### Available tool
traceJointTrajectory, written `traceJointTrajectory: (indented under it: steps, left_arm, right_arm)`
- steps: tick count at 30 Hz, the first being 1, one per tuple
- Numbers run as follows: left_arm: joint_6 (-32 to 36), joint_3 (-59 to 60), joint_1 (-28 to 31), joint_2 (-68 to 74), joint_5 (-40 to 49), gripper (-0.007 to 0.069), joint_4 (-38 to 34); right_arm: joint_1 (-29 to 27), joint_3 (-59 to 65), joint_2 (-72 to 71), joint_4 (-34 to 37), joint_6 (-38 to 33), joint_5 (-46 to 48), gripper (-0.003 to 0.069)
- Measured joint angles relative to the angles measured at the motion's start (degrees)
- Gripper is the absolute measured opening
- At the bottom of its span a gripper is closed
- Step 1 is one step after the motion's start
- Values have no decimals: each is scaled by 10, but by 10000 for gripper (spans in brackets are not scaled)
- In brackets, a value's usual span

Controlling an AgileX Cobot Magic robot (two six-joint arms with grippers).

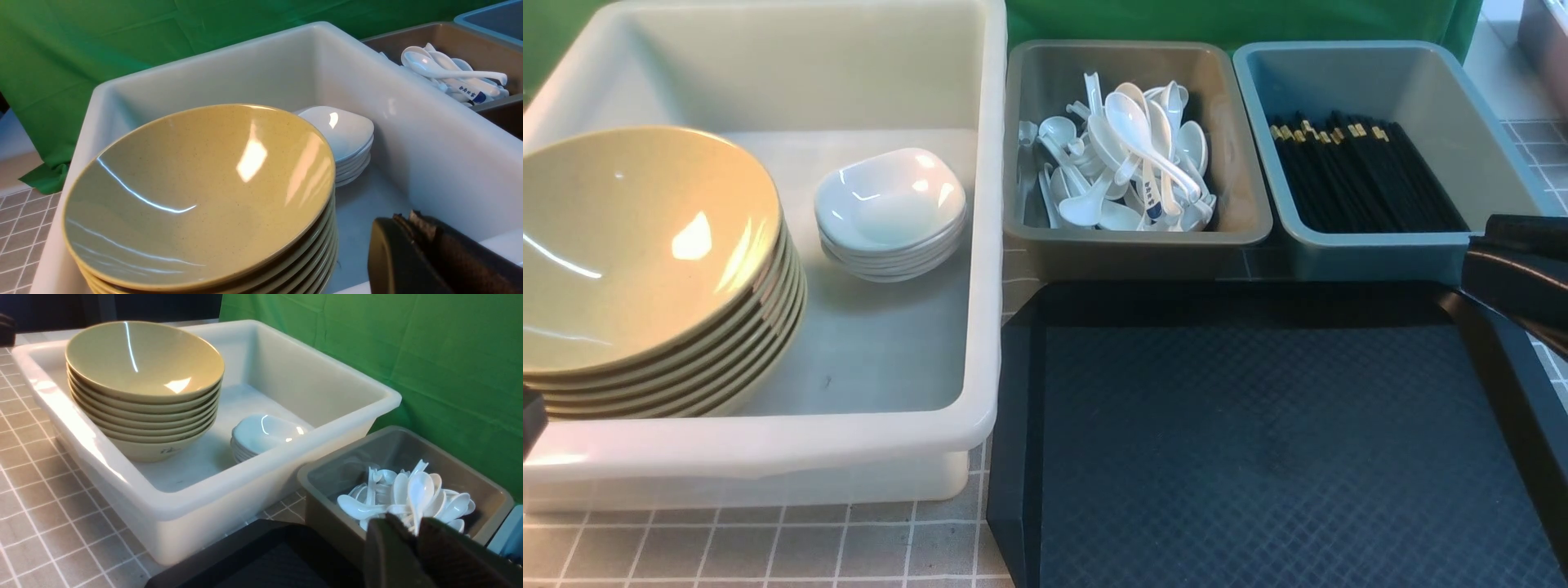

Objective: On grey table put chopsticks spoon bowls plates into blue grey white boxes.

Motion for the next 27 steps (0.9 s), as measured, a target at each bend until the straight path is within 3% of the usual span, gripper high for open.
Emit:
traceJointTrajectory:
  steps: [3, 9, 14, 19, 23, 27]
  left_arm:
    - [0, 0, 0, 0, 0, -10, 0]
    - [0, 0, 0, 0, 0, -11, 0]
    - [0, 0, 0, 0, 0, -11, 0]
    - [0, 0, 0, 0, 0, -11, 0]
    - [0, 0, 0, 0, 0, -11, 0]
    - [0, 0, 0, 0, 0, -11, 0]
  right_arm:
    - [0, 3, 0, 0, -1, -11, 92]
    - [-25, 99, -44, -9, 27, -102, 0]
    - [-124, 237, -144, -49, 110, -167, -1]
    - [-300, 371, -288, -152, 290, -118, -1]
    - [-357, 410, -340, -180, 337, -55, -1]
    - [-377, 428, -370, -201, 348, -12, -1]
